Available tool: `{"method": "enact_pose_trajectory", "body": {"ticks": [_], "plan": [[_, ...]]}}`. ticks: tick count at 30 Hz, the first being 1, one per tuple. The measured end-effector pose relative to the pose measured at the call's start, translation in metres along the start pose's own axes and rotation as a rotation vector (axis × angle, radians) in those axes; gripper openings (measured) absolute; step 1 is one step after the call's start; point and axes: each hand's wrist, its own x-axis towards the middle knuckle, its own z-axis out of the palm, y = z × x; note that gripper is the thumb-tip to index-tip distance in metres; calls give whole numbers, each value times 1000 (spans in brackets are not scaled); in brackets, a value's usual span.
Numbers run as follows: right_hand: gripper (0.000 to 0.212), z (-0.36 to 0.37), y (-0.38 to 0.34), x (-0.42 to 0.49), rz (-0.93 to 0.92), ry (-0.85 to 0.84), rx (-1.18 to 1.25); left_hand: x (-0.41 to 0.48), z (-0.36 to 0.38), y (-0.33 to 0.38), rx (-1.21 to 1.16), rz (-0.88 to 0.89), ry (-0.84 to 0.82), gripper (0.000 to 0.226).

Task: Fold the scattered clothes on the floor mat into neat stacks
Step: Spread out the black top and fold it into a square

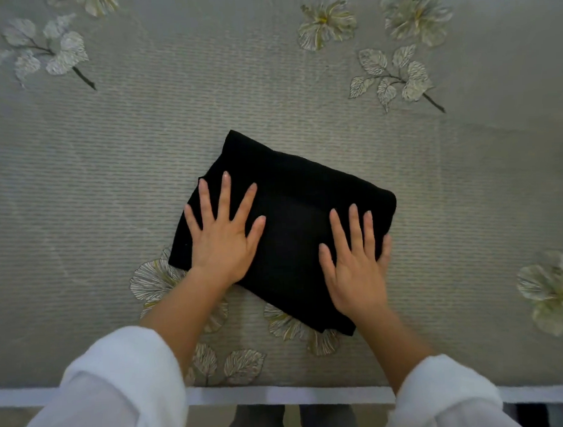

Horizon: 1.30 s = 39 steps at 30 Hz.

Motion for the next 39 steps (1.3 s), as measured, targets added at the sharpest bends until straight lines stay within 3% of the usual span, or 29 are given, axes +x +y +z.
{"method": "enact_pose_trajectory", "body": {"ticks": [6, 9, 11, 13, 15, 17, 19, 22, 30, 39], "plan": [[58, -6, 0, 0, -24, -17, 71, 2, -6, 1, -45, -27, -84, 57], [58, -22, 5, -10, -6, 75, 312, -5, -20, -3, -152, -174, -86, 65], [64, -30, 9, -17, 228, 176, 529, -11, -33, -7, -276, -346, -36, 81], [69, -45, 9, -18, 628, 109, 961, -15, -49, -12, -515, -501, -33, 88], [66, -57, 8, -17, 896, -71, 1395, -16, -64, -17, -826, -609, -90, 77], [55, -67, 9, -16, 940, -217, 1530, -19, -77, -17, -951, -648, -162, 43], [45, -81, 10, -19, 907, -312, 1554, -26, -90, -13, -944, -614, -212, 19], [46, -113, 15, -34, 849, -316, 1550, -41, -110, 2, -940, -531, -219, 17], [43, -194, 94, -141, 833, -149, 1565, -96, -159, 106, -934, -253, -399, 20], [33, -251, 250, -236, 969, 158, 1700, -103, -181, 309, -833, 115, -557, 27]]}}
